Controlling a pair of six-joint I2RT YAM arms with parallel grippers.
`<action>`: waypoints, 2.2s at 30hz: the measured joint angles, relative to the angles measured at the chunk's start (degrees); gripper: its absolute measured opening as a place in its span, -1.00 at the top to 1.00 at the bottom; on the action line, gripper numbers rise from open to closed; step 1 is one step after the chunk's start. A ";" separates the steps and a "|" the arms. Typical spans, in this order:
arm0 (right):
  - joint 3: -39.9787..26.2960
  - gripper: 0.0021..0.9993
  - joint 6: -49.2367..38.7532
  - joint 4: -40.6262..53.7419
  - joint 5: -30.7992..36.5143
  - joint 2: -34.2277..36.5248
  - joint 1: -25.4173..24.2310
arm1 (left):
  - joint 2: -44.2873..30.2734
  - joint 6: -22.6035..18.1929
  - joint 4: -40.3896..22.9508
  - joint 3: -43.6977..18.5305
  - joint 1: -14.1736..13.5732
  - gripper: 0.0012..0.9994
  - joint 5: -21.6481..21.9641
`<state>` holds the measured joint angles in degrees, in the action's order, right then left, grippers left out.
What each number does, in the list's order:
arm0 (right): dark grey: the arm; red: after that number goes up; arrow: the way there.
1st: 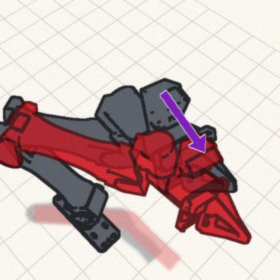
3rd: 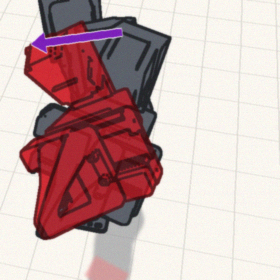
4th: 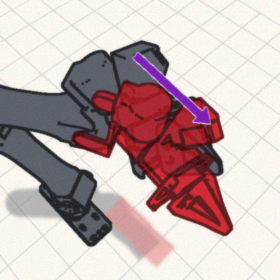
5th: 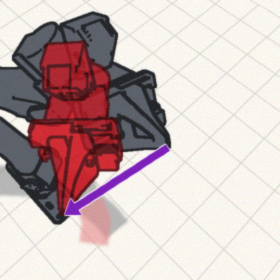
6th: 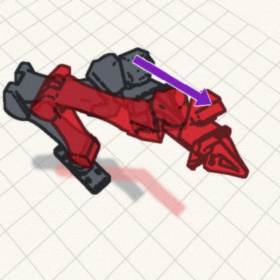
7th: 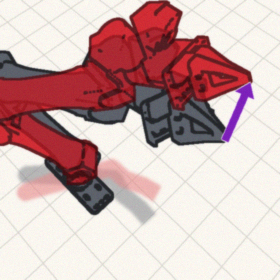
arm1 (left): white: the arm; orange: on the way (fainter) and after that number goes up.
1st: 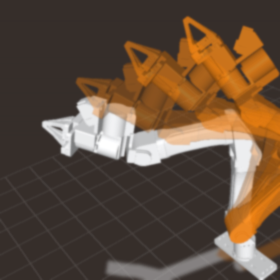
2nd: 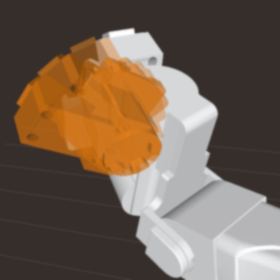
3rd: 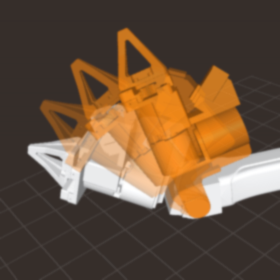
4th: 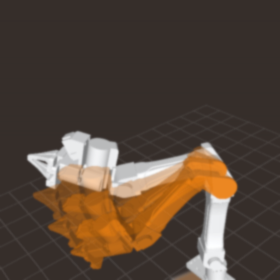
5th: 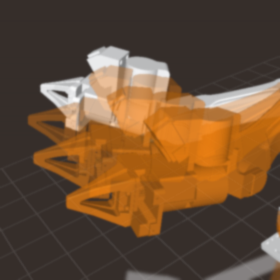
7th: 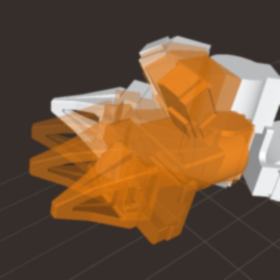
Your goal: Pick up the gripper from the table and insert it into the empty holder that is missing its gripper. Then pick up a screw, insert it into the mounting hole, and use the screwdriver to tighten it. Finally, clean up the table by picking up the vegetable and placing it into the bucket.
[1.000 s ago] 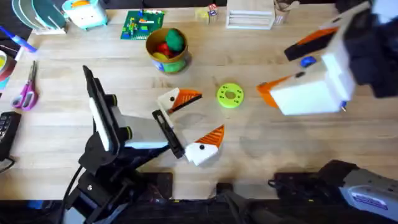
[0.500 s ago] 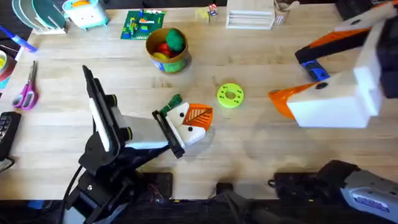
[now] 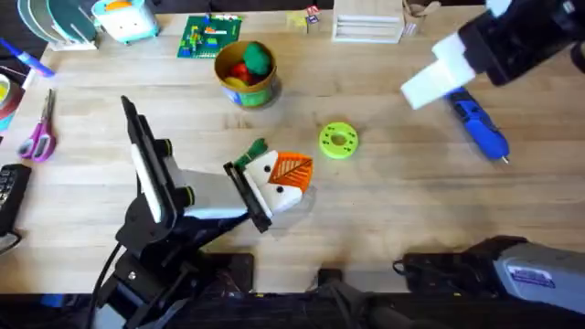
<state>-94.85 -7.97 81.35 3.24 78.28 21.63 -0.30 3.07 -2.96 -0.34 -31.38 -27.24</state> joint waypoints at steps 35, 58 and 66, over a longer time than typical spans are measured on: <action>0.24 -0.97 -25.56 -17.64 0.31 37.10 -37.64 | -0.02 -0.02 0.00 -0.02 0.00 0.97 0.11; -0.01 -0.08 -26.76 -18.65 0.63 43.25 -37.92 | 0.00 -0.01 0.00 0.00 0.00 0.97 0.28; -0.11 0.96 -26.58 -14.83 -0.04 43.46 -37.99 | 0.00 0.00 0.00 0.00 0.00 0.97 0.29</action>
<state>-94.96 -34.54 66.52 3.20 121.74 -16.36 -0.30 3.07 -2.96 -0.34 -31.38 -26.96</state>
